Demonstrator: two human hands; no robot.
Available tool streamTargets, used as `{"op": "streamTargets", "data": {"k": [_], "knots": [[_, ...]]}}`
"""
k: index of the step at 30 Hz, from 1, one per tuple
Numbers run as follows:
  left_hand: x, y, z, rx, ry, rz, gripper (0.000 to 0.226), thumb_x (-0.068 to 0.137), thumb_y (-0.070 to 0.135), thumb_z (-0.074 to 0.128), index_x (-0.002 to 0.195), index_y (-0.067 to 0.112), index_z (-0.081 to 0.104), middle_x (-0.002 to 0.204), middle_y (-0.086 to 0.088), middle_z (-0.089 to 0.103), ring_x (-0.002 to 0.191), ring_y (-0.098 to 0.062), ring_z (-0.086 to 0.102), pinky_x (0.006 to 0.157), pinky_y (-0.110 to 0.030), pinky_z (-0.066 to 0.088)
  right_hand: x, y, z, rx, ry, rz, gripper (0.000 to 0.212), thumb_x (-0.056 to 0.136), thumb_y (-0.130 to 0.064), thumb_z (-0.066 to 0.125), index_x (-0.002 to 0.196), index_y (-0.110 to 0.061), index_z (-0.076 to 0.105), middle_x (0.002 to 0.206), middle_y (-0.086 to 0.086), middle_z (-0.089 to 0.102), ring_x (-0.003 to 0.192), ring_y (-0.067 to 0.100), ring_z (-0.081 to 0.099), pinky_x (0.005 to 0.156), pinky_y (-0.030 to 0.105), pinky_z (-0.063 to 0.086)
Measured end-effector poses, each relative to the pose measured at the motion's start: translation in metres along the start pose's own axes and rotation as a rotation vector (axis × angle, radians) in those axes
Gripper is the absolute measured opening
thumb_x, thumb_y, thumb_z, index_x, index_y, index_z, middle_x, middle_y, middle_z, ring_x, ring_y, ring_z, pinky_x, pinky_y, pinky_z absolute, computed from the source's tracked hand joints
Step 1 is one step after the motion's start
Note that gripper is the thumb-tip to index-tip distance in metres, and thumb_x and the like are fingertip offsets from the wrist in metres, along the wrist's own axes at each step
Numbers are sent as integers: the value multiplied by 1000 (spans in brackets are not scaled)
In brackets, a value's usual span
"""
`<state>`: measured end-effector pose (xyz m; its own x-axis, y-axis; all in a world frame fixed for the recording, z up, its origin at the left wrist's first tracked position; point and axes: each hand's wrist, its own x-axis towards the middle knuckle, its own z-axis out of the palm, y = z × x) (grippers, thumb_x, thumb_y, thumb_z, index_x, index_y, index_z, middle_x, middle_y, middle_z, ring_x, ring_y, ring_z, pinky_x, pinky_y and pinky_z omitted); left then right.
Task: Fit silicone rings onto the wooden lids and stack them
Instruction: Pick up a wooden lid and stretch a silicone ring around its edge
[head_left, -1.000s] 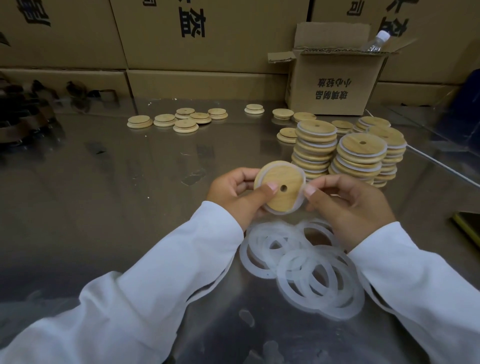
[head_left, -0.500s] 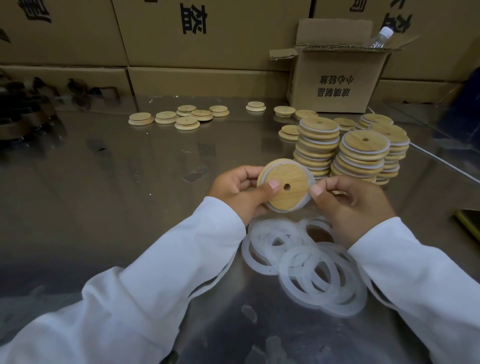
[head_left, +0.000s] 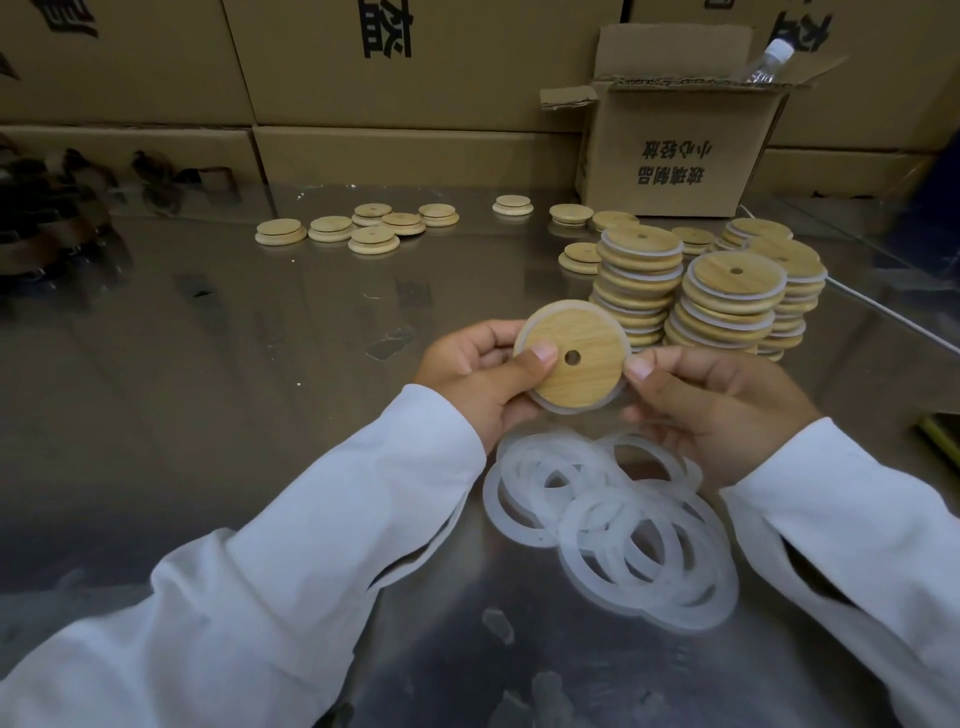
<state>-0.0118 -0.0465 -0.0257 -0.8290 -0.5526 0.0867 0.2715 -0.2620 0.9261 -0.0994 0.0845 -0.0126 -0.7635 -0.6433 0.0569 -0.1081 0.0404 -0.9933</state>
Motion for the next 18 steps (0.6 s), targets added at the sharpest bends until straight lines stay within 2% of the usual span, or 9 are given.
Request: {"op": "streamTargets", "data": {"k": [5, 9, 15, 18], "knots": [[-2, -1, 2, -1, 46, -3, 11, 85, -4, 53, 91, 1, 61, 79, -11, 67, 68, -16, 68, 70, -32, 58, -1, -1, 2, 89, -8, 85, 8, 81, -14, 61, 77, -14, 68, 68, -1, 67, 56, 6, 61, 68, 28, 49], [-2, 0, 3, -27, 75, -10, 10, 84, -4, 54, 88, 2, 61, 75, -9, 68, 66, -16, 68, 67, -30, 58, 0, -1, -1, 160, -23, 160, 7, 80, -12, 62, 80, -15, 67, 65, -5, 69, 57, 6, 63, 64, 23, 53], [0, 0, 4, -2, 165, 38, 11, 83, -4, 56, 85, 7, 59, 80, -9, 66, 72, -17, 66, 69, -30, 57, -3, 4, 4, 137, -104, 154, 14, 80, -12, 62, 88, -22, 68, 83, 0, 74, 71, 14, 70, 63, 20, 56], [-1, -1, 3, 118, 177, 88, 14, 82, -3, 60, 83, 11, 58, 86, -12, 65, 83, -27, 65, 77, -40, 57, -2, 4, 4, 148, -126, 167, 18, 80, -11, 61, 94, -21, 66, 86, 0, 74, 75, 16, 71, 64, 20, 56]]}}
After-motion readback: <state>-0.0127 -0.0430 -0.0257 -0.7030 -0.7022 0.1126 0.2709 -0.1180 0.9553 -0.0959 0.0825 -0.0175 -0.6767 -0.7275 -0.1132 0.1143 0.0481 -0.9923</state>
